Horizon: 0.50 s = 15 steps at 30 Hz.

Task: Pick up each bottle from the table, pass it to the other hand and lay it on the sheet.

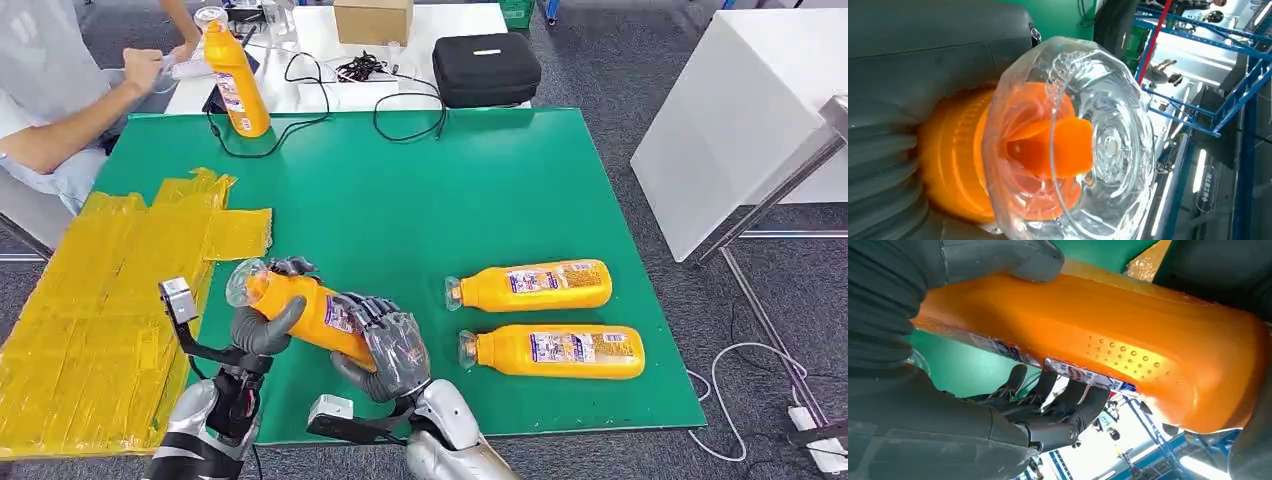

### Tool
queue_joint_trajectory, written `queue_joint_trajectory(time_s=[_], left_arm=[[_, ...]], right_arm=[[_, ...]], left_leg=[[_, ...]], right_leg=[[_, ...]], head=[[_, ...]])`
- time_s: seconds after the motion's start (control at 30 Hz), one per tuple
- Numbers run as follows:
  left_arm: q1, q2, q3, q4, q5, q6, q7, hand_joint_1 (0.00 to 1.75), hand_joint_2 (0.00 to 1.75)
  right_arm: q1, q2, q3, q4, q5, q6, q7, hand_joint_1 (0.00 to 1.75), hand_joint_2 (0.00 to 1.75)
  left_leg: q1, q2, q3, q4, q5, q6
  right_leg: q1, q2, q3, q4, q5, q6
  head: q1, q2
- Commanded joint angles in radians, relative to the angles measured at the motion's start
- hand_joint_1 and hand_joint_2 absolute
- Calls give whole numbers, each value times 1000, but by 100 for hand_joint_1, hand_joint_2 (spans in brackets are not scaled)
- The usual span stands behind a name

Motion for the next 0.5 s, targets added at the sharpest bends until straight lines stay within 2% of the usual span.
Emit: queue_joint_trajectory(time_s=[0.03, 0.2, 0.5], left_arm=[[-63, -2, -65, 78, -21, 5, 5, 175, 175], [-64, -3, -65, 79, -22, 6, 4, 175, 175], [-62, -4, -47, 68, -15, 10, -3, 175, 175]], right_arm=[[-4, 29, 37, 48, 23, -13, -26, 175, 175], [-3, 30, 28, 47, 28, -13, -26, 175, 175], [7, 31, 0, 24, 26, -13, -36, 175, 175]], left_leg=[[1, -2, 4, 0, -2, -1], [1, -2, 7, 0, -3, -2], [1, -1, 3, 0, -1, -1]], right_leg=[[1, -3, 5, 0, -2, -1], [1, -3, 8, 0, -4, -1], [1, -2, 3, 0, -1, -1]], head=[[0, 0], [0, 0], [0, 0]])
